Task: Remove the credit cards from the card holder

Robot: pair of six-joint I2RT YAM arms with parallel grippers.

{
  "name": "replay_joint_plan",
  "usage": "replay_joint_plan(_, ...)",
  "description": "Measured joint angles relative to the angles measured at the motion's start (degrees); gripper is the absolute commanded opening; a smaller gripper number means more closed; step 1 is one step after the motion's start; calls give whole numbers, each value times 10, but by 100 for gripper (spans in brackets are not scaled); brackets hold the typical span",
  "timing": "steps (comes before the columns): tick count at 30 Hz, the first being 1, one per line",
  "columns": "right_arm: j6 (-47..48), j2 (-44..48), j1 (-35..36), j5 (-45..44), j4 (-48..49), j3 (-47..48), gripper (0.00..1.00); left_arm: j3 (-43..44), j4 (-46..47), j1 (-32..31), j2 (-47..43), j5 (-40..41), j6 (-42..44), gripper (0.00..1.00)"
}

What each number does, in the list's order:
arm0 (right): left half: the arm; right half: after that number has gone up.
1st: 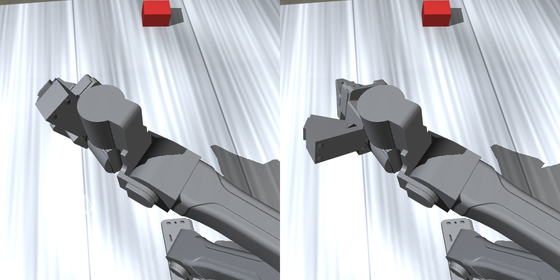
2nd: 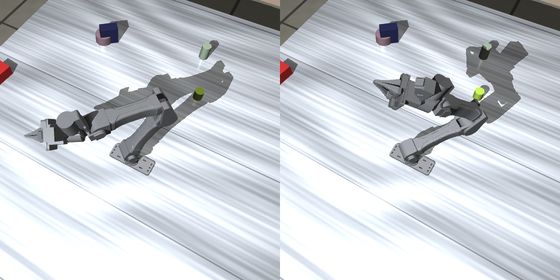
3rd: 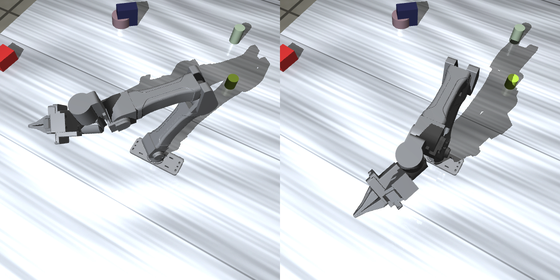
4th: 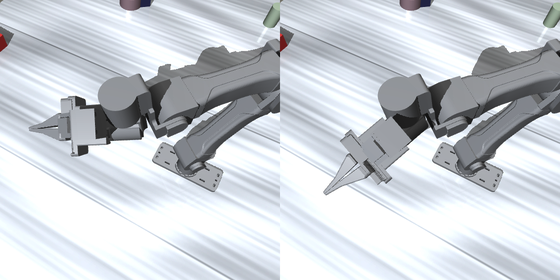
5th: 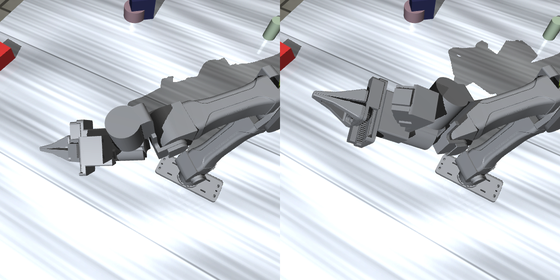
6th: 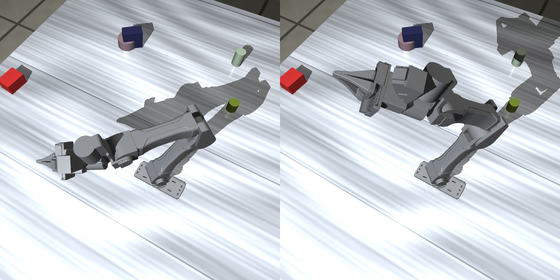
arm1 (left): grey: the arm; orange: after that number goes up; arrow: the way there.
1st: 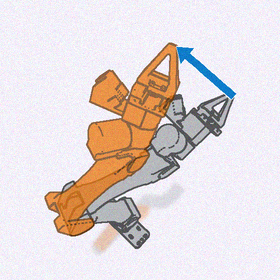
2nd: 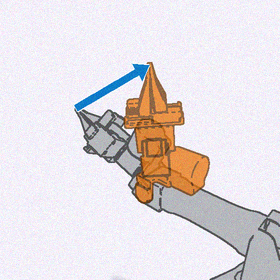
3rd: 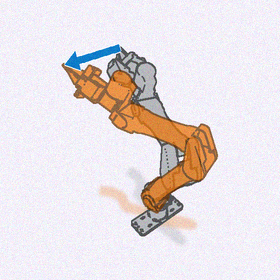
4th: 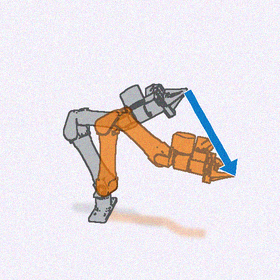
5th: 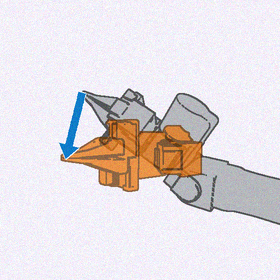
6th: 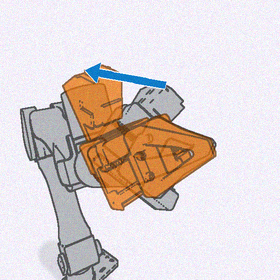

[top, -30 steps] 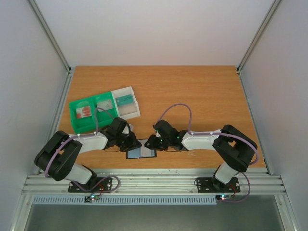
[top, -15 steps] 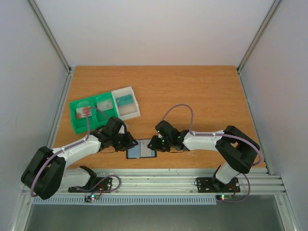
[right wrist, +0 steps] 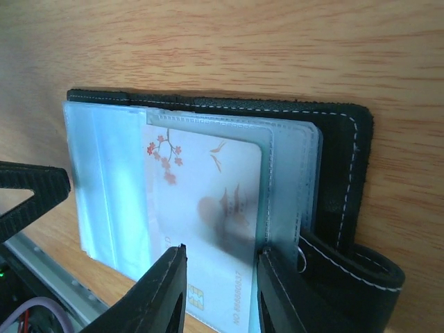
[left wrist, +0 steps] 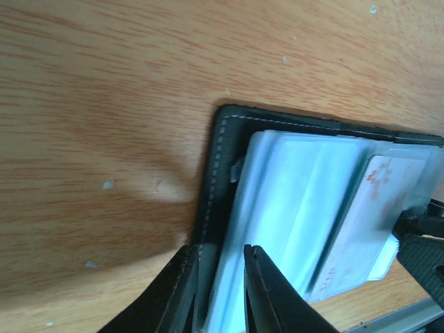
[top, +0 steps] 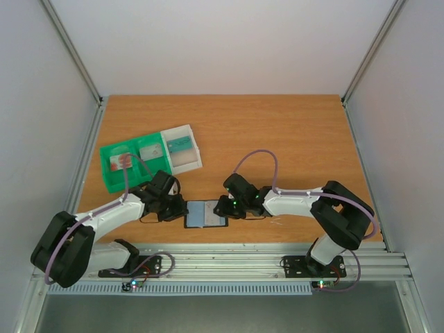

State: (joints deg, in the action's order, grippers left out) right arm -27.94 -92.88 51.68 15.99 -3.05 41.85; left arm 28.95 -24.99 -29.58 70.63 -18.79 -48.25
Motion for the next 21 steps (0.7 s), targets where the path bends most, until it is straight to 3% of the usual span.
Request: replay_joint_plan(21, 11, 30, 0, -18, -64, 12, 32, -25, 42, 3, 18, -38, 2, 13)
